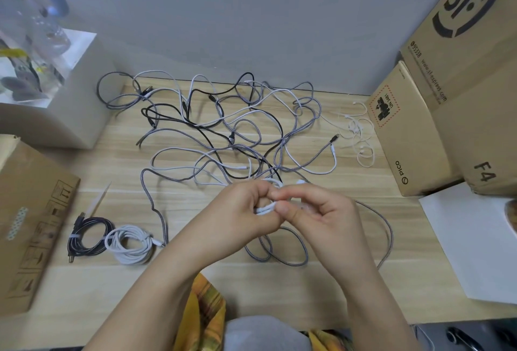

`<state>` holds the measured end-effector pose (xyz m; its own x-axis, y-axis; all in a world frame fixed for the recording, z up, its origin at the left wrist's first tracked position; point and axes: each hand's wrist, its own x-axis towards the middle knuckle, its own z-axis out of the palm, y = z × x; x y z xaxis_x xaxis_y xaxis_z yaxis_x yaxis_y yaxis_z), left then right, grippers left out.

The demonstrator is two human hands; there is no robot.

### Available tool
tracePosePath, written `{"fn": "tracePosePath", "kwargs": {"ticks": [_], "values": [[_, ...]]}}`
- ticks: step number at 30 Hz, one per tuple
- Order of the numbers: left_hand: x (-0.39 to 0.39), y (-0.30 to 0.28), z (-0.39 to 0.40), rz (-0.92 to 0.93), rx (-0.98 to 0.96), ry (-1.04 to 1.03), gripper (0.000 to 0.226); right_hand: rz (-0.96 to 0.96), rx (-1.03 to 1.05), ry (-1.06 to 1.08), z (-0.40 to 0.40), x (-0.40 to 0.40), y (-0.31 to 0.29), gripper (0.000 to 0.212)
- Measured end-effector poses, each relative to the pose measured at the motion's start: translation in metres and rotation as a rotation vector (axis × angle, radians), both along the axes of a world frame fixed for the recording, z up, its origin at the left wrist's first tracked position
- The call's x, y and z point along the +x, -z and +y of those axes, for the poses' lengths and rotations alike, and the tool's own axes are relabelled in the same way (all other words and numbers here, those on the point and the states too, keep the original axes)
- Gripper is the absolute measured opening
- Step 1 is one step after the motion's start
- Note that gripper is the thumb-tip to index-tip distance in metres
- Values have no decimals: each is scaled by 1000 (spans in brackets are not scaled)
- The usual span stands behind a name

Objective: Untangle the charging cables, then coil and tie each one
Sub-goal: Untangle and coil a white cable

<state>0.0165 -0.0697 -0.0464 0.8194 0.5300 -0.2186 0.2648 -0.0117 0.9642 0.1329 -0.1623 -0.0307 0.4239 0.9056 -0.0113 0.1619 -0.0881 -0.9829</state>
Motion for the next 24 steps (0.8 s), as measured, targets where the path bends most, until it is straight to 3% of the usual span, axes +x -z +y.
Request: {"fn": "tracePosePath", "kwargs": {"ticks": [5,8,11,17,22,24], "values": [[-1,0,1,19,11,-17,9,-304,65,13,3,2,9,15],[-2,0,4,15,-4,18,22,-422,146,22,3,3,20,17],[-3,-1,6,-24,-19,39,17,-454,217,72,3,0,24,12],[-2,7,10,-75,4,125,12,-282,186,128,2,-2,29,8],[2,14,9,15,141,114,10,-607,-7,183,4,-7,32,11],[6,19,5,83,176,136,34,-482,65,159,5,-14,20,10]]}}
